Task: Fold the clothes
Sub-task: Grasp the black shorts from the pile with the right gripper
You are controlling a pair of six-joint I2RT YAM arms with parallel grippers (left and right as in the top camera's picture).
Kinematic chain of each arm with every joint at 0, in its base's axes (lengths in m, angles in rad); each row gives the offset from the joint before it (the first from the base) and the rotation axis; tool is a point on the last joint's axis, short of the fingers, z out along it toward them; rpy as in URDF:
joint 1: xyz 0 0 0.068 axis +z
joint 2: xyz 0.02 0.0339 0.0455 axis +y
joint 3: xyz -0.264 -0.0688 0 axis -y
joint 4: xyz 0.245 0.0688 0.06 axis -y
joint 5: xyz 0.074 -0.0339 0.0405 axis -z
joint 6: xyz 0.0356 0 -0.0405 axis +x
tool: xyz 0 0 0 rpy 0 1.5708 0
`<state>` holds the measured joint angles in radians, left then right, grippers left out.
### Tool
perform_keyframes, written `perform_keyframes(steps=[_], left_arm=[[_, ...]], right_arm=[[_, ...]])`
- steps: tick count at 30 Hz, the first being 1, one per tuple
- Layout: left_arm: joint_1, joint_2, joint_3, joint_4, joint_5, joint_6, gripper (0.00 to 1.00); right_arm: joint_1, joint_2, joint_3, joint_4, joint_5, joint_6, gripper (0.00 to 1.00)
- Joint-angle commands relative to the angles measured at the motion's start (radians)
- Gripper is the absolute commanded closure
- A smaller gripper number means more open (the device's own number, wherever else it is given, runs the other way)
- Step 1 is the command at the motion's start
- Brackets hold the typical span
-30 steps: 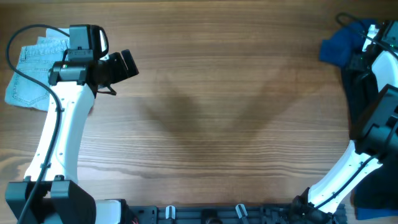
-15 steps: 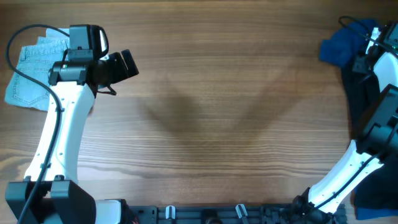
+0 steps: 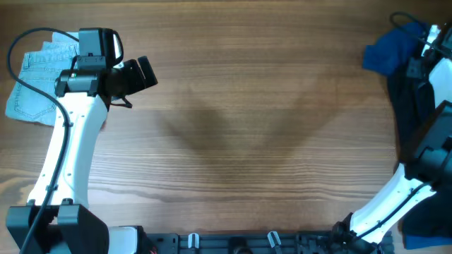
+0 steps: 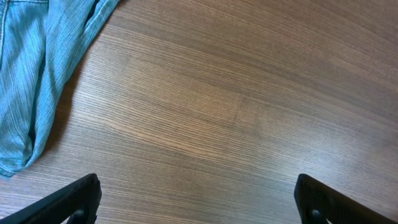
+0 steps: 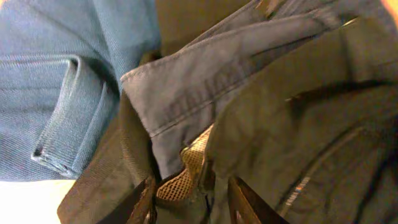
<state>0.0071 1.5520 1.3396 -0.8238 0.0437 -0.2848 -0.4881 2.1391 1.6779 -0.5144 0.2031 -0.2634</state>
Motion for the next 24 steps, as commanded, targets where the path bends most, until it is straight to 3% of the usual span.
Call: perform_keyframes(steps=[1, 3, 4, 6, 7, 18, 20, 21, 24], left_arm=[[-0.005, 0.005, 0.014, 0.0, 0.012, 0.016, 0.0], [-0.005, 0.005, 0.014, 0.0, 0.012, 0.016, 0.0], [-0.005, 0.005, 0.014, 0.0, 0.012, 0.016, 0.0], [-0.005, 0.005, 0.014, 0.0, 0.012, 0.016, 0.0], [-0.005, 0.005, 0.014, 0.0, 0.012, 0.016, 0.0], [-0.005, 0.005, 0.014, 0.0, 0.012, 0.016, 0.0], [-0.005, 0.005, 0.014, 0.0, 0.012, 0.016, 0.0], [-0.005, 0.005, 0.014, 0.0, 0.012, 0.016, 0.0], [-0.005, 0.005, 0.014, 0.0, 0.012, 0.016, 0.0]], right_arm=[[-0.016, -0.043, 0.011, 0.002, 0.006, 0.006, 0.71], [-0.016, -0.043, 0.011, 0.002, 0.006, 0.031, 0.95], [-0.015, -0.043, 0.011, 0.001, 0.006, 0.031, 0.96], [-0.016, -0.043, 0.011, -0.002, 0.006, 0.034, 0.96], [-0.018, -0.043, 0.01, -0.01, 0.006, 0.076, 0.72], [-0.018, -0.033, -0.037, 0.024, -0.001, 0.091, 0.69], [-0.018, -0.033, -0.037, 0.023, -0.001, 0.1, 0.75], [-0.018, -0.033, -0.037, 0.023, -0.001, 0.114, 0.91], [-0.017, -0.05, -0.021, 0.019, -0.008, 0.13, 0.96]])
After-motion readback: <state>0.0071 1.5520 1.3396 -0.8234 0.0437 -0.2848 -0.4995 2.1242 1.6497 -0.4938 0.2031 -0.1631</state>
